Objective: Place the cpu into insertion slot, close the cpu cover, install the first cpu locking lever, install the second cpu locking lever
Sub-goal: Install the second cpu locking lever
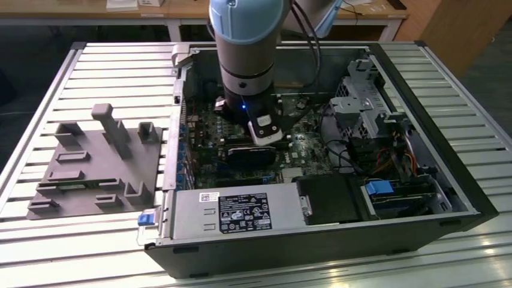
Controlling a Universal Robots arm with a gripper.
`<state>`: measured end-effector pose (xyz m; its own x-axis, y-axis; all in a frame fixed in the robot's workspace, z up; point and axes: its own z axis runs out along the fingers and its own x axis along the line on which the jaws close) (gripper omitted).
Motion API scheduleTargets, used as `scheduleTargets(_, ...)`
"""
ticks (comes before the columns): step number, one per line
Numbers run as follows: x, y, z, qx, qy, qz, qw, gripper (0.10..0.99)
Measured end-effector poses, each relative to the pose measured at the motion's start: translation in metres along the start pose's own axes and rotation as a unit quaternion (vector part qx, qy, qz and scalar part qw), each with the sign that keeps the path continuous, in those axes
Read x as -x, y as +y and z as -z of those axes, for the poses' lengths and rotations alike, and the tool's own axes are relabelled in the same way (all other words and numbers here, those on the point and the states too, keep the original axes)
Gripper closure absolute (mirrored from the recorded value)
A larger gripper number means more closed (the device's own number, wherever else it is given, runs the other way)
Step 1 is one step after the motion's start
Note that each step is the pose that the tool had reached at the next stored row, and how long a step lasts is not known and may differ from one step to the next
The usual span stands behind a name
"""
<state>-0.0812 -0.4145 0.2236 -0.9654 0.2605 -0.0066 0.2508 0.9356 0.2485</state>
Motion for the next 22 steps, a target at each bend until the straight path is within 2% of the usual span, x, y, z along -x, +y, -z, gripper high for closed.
scheduleTargets(8, -0.0065, -0.0033, -0.0068, 0.0034, 0.0003, 0.001, 1.0, 0.984)
scheduleTargets(22, -0.0086, 0.0011, -0.0164, 0.0042, 0.0005, 0.001, 1.0, 0.984)
